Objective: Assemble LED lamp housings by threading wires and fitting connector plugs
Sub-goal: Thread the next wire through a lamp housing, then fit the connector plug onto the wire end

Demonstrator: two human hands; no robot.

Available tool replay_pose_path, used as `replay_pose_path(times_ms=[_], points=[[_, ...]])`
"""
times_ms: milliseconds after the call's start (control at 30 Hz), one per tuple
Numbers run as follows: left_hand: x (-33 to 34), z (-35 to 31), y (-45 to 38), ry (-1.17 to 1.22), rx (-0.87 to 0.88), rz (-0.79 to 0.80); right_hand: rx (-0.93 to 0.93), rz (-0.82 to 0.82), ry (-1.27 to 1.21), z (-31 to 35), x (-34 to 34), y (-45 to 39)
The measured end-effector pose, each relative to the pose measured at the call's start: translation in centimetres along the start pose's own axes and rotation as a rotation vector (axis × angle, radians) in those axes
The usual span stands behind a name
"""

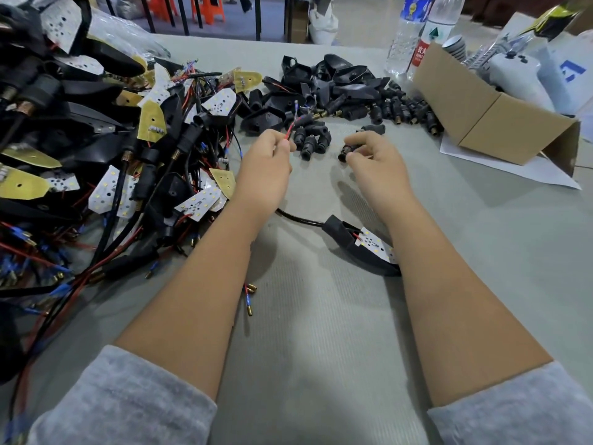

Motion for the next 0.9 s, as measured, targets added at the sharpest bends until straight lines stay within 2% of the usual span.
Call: replay_pose_path(times_ms=[67, 100, 200, 333, 500, 700, 767, 900], points=[[0.1, 0.0, 0.0, -0.061, 0.017, 0.008, -0.044, 0.021, 0.100, 0.2, 0.2, 0.1], [0.1, 0.0, 0.1, -0.102, 0.035, 0.014, -0.068, 0.039, 0.070, 0.4, 0.4, 0.2], [0.1, -0.2, 0.4, -0.154, 0.095, 0.079, -0.034, 0.114, -0.229, 1.0, 0.8, 0.7], [0.4, -0.4, 0.6, -0.135, 0.101, 0.118, 0.012, 0.161, -0.344, 1.3, 1.3, 0.9], [0.5, -0.5, 0.8, -0.076, 0.166, 0.172, 0.020, 0.113, -0.480, 1.5, 1.1, 1.0], [0.8, -0.4, 1.2, -0.099, 0.259, 0.269, 0.071, -0.048, -0.530, 1.3, 1.0, 0.8], [0.8, -0.4, 1.2, -0.074, 0.222, 0.243, 0.061, -0.052, -0.537, 1.2, 0.9, 0.9], [0.5, -0.3, 0.6, -0.032, 0.086, 0.041, 0.001, -0.045, -0.422, 1.1, 1.1, 0.9]])
Point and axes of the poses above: each hand's wrist, its own y-axis away from the middle knuckle, its own x-axis out of the palm, z = x × y, the point moved 1 cm from there along -y, towards the middle knuckle, and after that the axes turned 5 degrees about -y, right-handed, at the moved point
